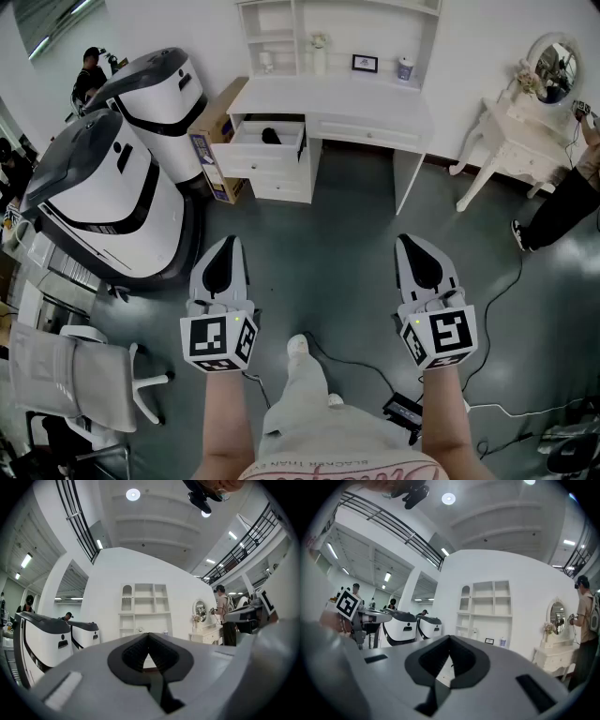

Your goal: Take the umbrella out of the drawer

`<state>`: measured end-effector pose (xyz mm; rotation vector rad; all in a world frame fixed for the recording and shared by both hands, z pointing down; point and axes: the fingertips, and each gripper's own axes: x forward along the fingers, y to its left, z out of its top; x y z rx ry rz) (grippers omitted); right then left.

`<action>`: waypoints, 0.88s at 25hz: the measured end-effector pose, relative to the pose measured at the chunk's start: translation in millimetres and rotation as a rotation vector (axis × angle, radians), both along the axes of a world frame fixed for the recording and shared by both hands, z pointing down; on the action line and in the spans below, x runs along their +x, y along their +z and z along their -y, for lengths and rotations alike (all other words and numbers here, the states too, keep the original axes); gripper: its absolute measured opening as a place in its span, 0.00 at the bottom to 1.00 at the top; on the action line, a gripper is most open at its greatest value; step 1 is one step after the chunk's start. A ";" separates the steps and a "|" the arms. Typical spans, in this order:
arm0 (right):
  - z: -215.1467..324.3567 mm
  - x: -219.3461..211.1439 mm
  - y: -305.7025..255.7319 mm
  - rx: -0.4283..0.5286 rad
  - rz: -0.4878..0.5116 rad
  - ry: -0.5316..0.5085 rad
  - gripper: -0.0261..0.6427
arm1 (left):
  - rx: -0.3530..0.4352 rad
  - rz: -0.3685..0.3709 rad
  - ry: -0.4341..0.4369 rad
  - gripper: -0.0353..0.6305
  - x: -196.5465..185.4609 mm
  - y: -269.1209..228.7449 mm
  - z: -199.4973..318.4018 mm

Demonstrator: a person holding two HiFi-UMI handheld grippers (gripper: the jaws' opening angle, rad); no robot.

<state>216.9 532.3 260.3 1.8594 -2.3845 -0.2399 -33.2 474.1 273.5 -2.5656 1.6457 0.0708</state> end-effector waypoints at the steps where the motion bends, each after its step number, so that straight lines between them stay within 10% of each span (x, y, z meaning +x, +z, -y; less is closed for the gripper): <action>1: 0.2 0.1 -2.2 0.006 0.003 0.004 0.05 | 0.006 0.001 0.004 0.07 -0.4 -3.0 0.7; 22: 173.2 -50.4 -26.1 0.053 0.015 0.007 0.05 | 0.035 -0.006 0.025 0.07 -46.6 -24.7 174.1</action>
